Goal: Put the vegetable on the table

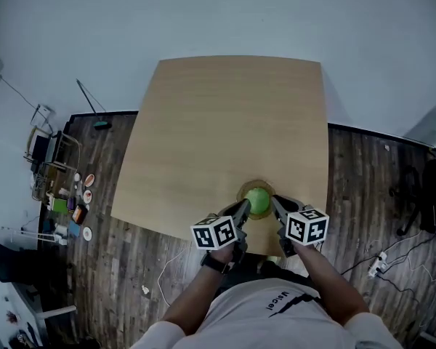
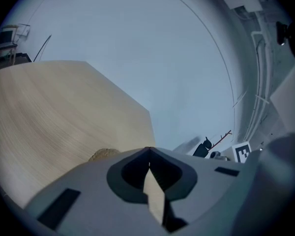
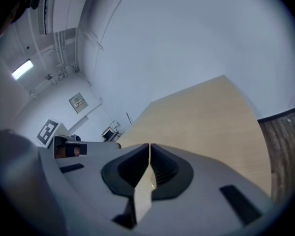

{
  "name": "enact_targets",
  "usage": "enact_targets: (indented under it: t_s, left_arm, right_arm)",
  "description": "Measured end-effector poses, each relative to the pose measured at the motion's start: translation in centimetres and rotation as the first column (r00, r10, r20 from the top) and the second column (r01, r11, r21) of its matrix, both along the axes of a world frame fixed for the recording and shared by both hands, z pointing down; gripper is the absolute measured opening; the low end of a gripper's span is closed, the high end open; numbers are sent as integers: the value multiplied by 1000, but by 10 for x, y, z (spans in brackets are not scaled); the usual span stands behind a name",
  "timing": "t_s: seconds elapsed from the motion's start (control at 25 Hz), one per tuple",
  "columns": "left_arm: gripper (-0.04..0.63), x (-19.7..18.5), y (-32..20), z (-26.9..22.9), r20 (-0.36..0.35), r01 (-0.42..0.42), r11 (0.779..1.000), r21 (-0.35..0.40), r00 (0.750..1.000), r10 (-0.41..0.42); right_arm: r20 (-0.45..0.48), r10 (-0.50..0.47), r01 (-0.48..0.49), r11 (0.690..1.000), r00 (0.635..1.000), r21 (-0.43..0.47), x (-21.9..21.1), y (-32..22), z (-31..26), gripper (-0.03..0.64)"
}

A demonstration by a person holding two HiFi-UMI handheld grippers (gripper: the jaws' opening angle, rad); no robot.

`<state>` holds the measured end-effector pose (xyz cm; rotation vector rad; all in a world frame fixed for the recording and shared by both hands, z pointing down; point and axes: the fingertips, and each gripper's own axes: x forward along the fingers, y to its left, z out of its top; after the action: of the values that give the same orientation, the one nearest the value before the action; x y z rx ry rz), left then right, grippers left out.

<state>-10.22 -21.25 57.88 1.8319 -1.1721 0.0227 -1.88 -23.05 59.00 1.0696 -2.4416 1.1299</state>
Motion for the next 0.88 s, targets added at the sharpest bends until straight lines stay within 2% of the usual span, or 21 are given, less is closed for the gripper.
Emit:
enact_targets:
  t_s: [0.12,0.28,0.52,0.88]
  left_arm:
    - [14,3,3,-33,38,-5,997,77,999,2]
    - [14,12,6,-73,91,-12,983,186,996,-5]
    - [14,25,5,-112,127,-26,957,289,992,-11]
    - [14,25,5,-161,167,-20,901,432,984,-58]
  right_arm:
    - [17,-9,8,998,1000,59,-2,2,-28,20]
    - [48,-17,11,992,999,128,2,3,-64,15]
    - [64,-32,16,970,997,242,3,4,-111,15]
    - [91,-39,2,925,995,380,5,6,-163,15]
